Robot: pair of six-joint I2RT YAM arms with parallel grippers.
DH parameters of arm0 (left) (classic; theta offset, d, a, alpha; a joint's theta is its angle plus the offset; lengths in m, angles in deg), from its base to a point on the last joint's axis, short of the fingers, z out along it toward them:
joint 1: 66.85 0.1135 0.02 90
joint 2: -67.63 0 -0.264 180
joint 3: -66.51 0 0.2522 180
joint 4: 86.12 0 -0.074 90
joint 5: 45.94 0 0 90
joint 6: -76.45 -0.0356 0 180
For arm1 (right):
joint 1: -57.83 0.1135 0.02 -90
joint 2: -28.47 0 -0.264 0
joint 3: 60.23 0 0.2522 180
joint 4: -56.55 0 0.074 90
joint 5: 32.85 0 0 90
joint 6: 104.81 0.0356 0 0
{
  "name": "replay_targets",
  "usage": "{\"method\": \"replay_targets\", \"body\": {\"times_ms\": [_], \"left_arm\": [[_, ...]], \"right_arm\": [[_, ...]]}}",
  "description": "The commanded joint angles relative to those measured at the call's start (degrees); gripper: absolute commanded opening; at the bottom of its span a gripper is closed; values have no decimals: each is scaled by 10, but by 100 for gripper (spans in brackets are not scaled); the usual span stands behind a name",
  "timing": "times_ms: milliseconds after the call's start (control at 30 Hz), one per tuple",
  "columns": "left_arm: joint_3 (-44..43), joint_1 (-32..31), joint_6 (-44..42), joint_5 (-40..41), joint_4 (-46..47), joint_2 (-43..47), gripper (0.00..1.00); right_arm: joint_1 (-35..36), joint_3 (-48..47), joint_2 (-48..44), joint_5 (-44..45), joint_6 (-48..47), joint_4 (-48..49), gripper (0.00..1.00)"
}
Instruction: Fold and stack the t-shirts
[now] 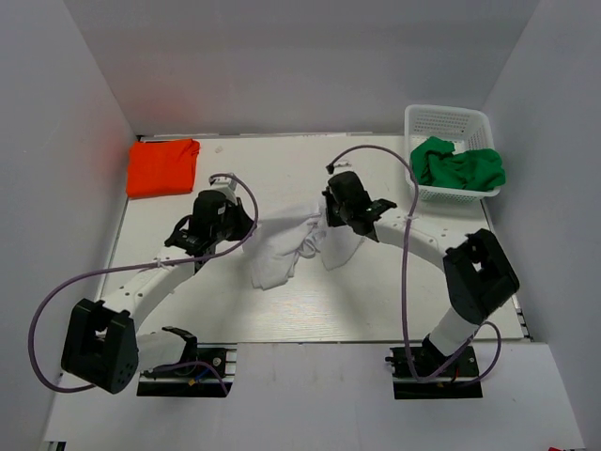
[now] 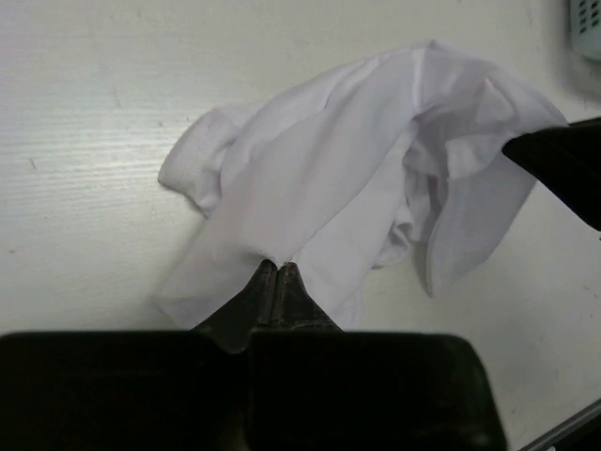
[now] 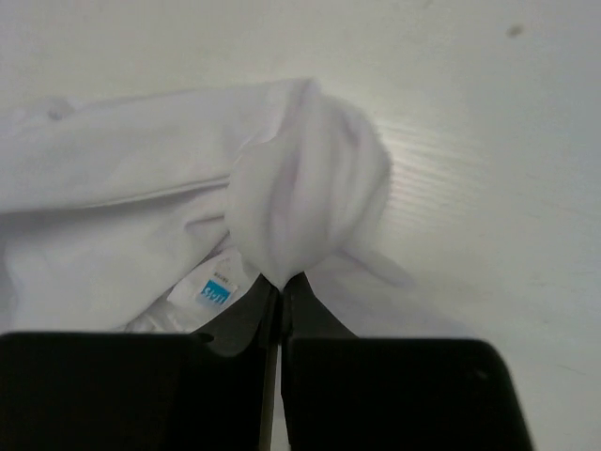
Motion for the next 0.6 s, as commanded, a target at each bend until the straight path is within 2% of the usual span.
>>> {"method": "replay_targets", "body": {"times_ms": [0, 67, 100, 200, 433, 567], "left_arm": [[-62, -3, 5, 61, -9, 55, 0], [-81, -3, 5, 104, -22, 77, 0], [-99, -3, 5, 132, -22, 100, 0], [-136, -3, -4, 167, -28, 134, 0], [-194, -3, -37, 206, -41, 237, 0], [-234, -3, -53, 169, -47, 289, 0]], "right_arm": [[-4, -22, -101, 112, 0, 28, 0], [-8, -19, -132, 175, -6, 25, 0], [-9, -8, -181, 186, -42, 35, 0], [-11, -4, -254, 232, -82, 33, 0], [-13, -17, -402, 239, -171, 54, 0], [-12, -59, -469, 176, -218, 30, 0]]}}
